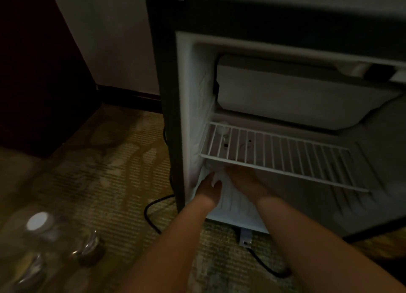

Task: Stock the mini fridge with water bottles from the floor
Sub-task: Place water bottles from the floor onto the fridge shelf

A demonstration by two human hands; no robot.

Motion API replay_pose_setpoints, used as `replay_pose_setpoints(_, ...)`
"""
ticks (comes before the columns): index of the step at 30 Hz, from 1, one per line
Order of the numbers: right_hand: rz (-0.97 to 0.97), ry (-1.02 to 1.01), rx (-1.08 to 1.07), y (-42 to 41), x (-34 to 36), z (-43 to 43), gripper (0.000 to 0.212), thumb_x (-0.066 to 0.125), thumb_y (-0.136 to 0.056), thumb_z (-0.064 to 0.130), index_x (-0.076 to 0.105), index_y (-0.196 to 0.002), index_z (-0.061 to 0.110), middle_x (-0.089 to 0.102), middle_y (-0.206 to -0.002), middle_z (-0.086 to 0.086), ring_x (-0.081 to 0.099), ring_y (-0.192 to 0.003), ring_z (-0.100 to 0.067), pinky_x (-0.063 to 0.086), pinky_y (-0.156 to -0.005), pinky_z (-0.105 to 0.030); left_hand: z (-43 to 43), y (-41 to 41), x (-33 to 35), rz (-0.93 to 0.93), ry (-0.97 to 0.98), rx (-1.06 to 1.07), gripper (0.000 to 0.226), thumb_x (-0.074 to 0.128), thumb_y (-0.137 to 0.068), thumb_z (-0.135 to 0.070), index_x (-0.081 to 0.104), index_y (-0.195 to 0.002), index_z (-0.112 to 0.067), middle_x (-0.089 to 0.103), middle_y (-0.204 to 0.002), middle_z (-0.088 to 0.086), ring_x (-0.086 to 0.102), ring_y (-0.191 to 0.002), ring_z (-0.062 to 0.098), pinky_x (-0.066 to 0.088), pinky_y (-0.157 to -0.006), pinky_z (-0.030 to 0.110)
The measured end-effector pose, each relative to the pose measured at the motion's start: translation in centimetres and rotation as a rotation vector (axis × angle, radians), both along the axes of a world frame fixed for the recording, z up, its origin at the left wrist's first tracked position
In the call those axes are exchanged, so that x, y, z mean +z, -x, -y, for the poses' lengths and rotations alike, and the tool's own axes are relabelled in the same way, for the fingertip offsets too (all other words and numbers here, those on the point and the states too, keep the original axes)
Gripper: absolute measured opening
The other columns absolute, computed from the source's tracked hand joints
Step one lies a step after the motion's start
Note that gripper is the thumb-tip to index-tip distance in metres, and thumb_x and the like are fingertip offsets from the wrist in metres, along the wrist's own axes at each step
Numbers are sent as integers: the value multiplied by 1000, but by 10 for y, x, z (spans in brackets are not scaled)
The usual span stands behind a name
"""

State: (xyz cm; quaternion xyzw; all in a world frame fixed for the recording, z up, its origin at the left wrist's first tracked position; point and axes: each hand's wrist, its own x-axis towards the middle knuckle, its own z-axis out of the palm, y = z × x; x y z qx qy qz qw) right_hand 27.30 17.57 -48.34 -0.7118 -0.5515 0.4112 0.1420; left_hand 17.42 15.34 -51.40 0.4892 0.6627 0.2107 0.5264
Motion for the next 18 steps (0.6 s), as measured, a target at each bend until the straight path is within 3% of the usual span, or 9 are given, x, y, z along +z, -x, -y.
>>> replay_pose_setpoints(2,11,25,61,-4,2,9,37,41,-99,26,55,-127,5,53,-136,-16,51,-123,-30,40,-105,-35,10,8,3,22,101,16,45,27,-102,-17,25,-146,-6,29,-154,10,31,-139,22,18,-106,18)
replay_pose_setpoints(4,35,73,117,-4,10,20,34,46,-97,21,61,-115,-3,59,-125,-20,58,-113,-33,46,-99,-42,25,18,9,-19,169,-83,40,32,-101,-12,38,-138,2,38,-146,20,39,-134,29,26,-111,26)
replay_pose_setpoints(6,73,174,201,0,22,28,33,47,-96,16,59,-117,-5,60,-122,-21,60,-110,-34,49,-96,-43,41,34,20,31,192,-160,28,43,-97,-18,58,-117,-4,54,-127,20,52,-118,31,40,-108,39)
replay_pose_setpoints(8,142,280,305,10,41,40,34,45,-96,14,54,-124,-3,58,-126,-20,61,-111,-32,51,-85,-39,56,56,31,-25,148,-253,21,46,-95,-22,61,-99,-8,57,-111,15,55,-106,27,44,-103,38)
replay_pose_setpoints(10,176,295,392,23,64,53,35,43,-97,15,51,-128,0,56,-127,-18,61,-112,-31,48,-75,-33,70,78,51,-120,143,-357,21,45,-97,-22,59,-104,-7,56,-102,11,53,-99,23,43,-90,29)
replay_pose_setpoints(13,171,190,471,47,103,72,35,44,-97,19,52,-129,6,57,-125,-14,64,-107,-27,47,-75,-30,91,108,80,-157,93,-399,15,46,-97,-19,56,-91,-10,55,-92,9,52,-88,20,47,-89,32)
replay_pose_setpoints(15,163,127,515,68,127,87,34,46,-97,20,53,-128,9,59,-123,-12,65,-105,-25,48,-76,-30,111,131,99,-182,76,-383,19,44,-97,-14,59,-91,-5,53,-83,7,51,-81,17,48,-81,21)
replay_pose_setpoints(18,200,61,604,99,156,107,30,47,-97,21,58,-122,9,64,-116,-12,65,-103,-25,48,-76,-31,135,166,130,-258,17,-329,27,46,-96,-18,60,-111,0,58,-97,12,55,-93,25,46,-86,34)
